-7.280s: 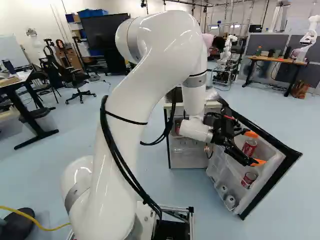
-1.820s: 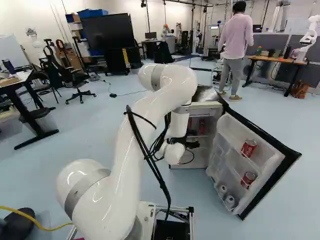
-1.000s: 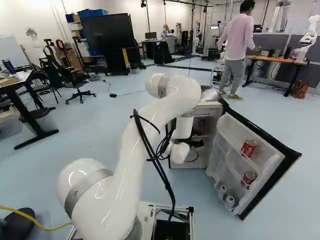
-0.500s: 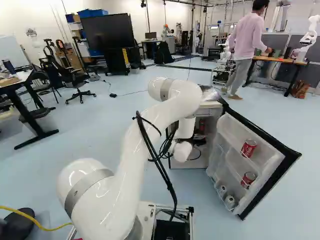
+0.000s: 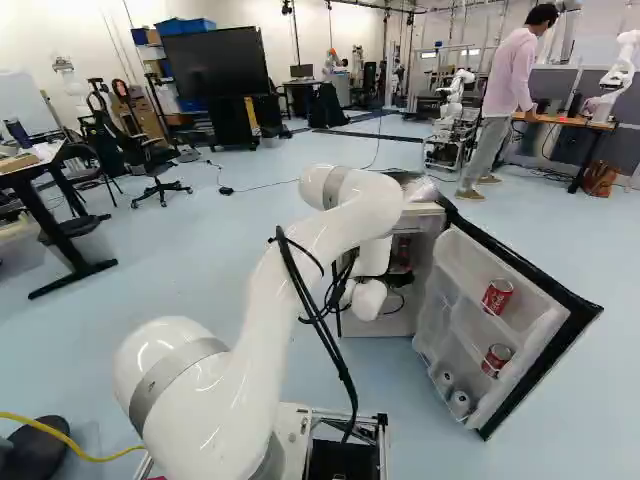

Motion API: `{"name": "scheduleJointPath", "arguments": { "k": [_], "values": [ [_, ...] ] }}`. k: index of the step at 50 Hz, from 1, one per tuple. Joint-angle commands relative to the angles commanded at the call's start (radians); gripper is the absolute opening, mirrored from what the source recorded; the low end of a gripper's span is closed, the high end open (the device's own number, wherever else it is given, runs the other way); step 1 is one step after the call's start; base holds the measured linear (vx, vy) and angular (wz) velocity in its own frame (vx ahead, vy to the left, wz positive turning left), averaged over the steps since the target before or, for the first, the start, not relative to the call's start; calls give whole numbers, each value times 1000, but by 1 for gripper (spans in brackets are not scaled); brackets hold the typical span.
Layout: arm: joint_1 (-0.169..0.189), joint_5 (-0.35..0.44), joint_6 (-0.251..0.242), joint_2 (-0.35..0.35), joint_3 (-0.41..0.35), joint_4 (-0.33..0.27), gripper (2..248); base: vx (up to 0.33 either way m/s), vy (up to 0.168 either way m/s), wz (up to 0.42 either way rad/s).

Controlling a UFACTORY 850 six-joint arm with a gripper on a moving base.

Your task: Grab a drink from the fridge

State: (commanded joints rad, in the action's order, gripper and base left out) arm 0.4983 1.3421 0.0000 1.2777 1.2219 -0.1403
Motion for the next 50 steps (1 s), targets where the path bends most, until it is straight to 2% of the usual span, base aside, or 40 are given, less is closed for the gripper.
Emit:
{"name": "scheduleJointPath", "arguments": {
  "k": [50],
  "values": [
    [-23,0,0,75,141,0,247,0,0,0]
  ]
}}
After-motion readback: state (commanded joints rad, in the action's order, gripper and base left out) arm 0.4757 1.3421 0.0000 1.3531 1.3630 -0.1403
